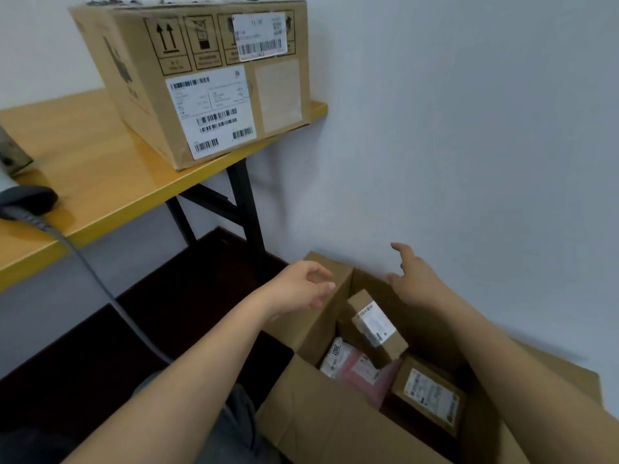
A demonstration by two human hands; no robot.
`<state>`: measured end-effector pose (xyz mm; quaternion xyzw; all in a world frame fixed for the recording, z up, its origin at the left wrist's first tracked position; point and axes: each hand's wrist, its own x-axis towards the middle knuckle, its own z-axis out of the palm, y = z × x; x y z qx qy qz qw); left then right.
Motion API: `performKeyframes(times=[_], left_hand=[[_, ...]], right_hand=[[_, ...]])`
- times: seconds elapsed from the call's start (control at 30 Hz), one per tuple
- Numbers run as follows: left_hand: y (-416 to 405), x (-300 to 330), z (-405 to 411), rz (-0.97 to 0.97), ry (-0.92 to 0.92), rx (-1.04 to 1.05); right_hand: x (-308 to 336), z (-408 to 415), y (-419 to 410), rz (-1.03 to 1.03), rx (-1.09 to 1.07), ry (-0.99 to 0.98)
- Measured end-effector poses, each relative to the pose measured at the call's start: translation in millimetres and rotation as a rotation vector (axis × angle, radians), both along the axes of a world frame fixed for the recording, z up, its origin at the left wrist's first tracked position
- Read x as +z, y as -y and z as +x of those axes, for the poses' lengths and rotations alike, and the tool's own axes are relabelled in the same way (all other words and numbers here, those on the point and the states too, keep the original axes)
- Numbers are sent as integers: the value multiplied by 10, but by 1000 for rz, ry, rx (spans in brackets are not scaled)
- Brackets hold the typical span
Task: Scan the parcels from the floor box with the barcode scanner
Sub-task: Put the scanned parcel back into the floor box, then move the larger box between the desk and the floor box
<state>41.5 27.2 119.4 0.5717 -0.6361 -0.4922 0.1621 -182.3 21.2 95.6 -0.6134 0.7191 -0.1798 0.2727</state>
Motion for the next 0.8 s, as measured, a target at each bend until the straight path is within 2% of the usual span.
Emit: performKeyframes(times=[0.2, 0.4, 0.57, 0.8], left_hand=[[0, 57, 15, -45, 15, -23], [-50, 354, 38, -114, -15, -27], [-136, 694, 113, -253, -54, 0], [-357, 1248, 383, -545, -124, 147]], right_hand=[[51, 99, 35, 70, 51, -34], [370, 201, -8, 8, 90, -79], [808, 380, -96, -157, 87, -53], [1509, 802, -328, -519, 41, 116]])
